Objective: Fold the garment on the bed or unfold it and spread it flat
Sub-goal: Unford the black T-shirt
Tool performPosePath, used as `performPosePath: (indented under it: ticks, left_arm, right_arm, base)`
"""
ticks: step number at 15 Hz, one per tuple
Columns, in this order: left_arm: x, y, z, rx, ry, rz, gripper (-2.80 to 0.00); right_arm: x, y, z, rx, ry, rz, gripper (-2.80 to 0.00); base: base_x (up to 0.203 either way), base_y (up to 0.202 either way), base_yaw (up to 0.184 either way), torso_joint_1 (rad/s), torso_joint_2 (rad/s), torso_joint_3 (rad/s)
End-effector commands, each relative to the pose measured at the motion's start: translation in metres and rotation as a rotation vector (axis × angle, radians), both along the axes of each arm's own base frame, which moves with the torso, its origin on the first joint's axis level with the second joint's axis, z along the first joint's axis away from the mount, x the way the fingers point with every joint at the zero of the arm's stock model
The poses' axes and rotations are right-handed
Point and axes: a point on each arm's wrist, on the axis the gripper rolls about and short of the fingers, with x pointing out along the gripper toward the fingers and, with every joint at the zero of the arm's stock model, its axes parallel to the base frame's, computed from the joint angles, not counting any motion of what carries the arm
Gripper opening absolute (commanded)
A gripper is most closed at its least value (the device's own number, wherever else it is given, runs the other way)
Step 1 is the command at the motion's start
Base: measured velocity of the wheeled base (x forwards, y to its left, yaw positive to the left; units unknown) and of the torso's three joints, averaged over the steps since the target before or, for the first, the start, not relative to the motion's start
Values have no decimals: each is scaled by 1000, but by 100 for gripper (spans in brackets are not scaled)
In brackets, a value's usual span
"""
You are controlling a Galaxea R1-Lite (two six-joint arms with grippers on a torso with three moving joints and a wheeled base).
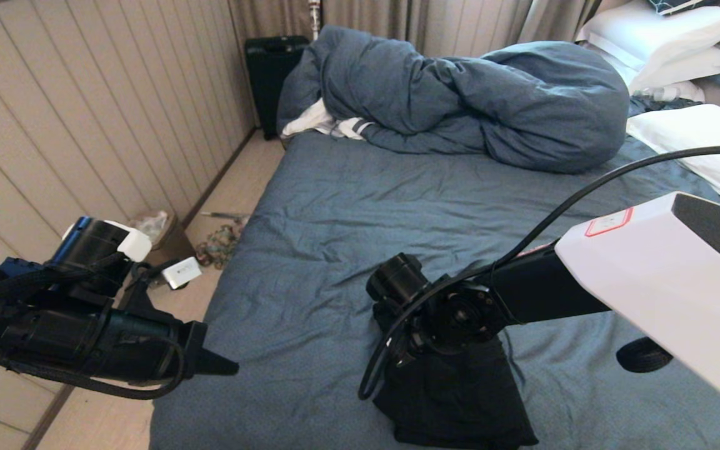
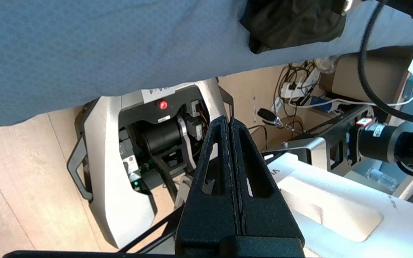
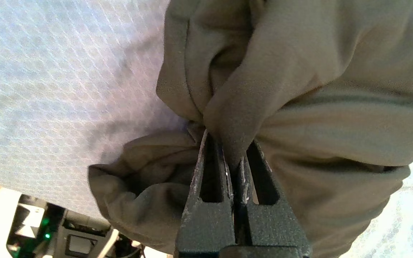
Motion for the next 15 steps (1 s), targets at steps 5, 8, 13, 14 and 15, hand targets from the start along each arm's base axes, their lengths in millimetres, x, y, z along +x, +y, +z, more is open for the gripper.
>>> performPosePath:
  ticks: [5, 8, 13, 14, 15]
  left_arm:
    - [-1, -3, -2, 0, 10, -12, -280]
    - [-2, -4, -3, 3, 16, -18, -280]
    - [-2, -5, -3, 4, 12, -23, -280]
    - [-2, -5, -3, 5, 13, -23, -280]
    - [-2, -5, -3, 4, 12, -23, -280]
  right_arm:
    - [1, 1, -19, -46, 42, 8, 0]
    - [-4, 7, -23, -51, 49, 23, 0]
    - [-17, 9, -11, -36, 35, 42, 0]
    - [-22, 9, -13, -44, 43, 52, 0]
    - [-24, 8, -16, -52, 52, 52, 0]
  base:
    - [0, 0, 0, 0, 0, 0]
    - [0, 0, 0, 0, 0, 0]
    - [0, 0, 0, 0, 0, 0]
    - [0, 0, 0, 0, 0, 0]
    - [0, 0, 0, 0, 0, 0]
